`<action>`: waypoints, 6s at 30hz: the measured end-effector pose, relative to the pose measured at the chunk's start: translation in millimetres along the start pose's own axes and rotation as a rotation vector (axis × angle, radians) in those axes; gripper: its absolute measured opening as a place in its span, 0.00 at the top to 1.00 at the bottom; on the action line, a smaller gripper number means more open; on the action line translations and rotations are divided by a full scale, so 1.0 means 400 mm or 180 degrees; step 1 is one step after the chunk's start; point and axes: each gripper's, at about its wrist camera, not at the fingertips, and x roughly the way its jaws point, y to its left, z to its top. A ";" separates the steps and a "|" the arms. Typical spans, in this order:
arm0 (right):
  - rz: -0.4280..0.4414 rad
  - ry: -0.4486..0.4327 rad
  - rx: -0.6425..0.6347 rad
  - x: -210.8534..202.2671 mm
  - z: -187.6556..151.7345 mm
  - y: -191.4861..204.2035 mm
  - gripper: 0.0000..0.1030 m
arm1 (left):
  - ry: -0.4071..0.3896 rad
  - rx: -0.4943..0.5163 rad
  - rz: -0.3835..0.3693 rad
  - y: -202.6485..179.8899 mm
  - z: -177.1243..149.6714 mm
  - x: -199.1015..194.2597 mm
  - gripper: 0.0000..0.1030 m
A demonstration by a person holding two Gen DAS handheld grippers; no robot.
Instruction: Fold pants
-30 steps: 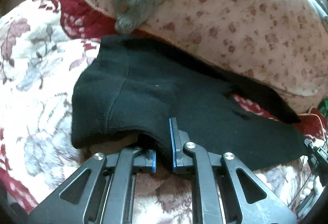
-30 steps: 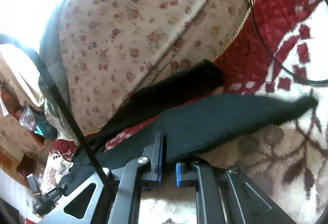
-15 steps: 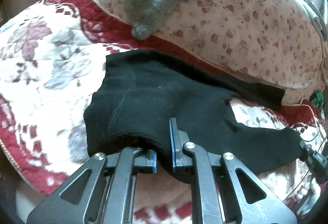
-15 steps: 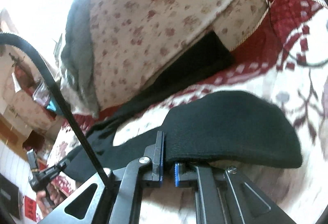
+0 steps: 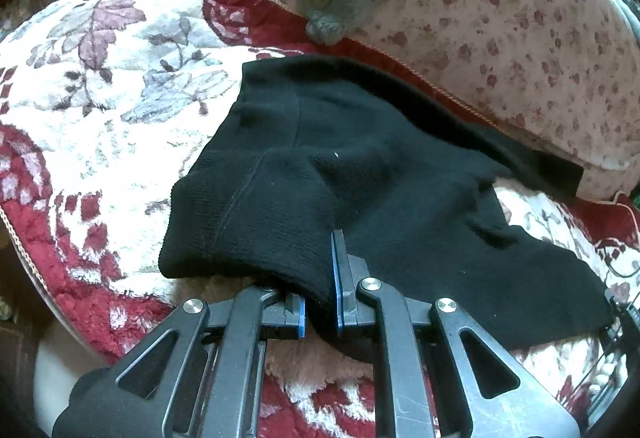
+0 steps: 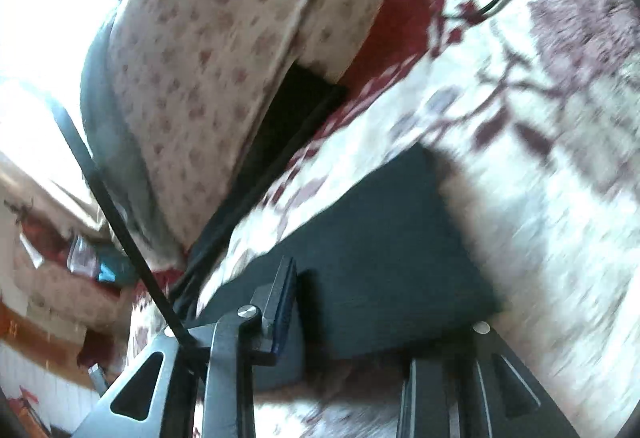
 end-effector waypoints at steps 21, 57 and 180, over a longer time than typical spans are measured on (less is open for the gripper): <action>-0.1352 -0.0230 -0.0873 -0.115 0.056 0.047 0.82 | 0.0044 -0.0230 0.0100 0.107 -0.031 -0.076 0.87; -0.0316 0.0277 -0.1335 0.130 0.045 0.275 0.48 | -0.0093 0.0412 -0.0165 -0.210 0.074 0.000 0.86; 0.0387 0.0112 0.0253 -0.094 -0.032 -0.099 0.94 | 0.0043 -0.0170 -0.0741 -0.114 -0.110 -0.020 0.96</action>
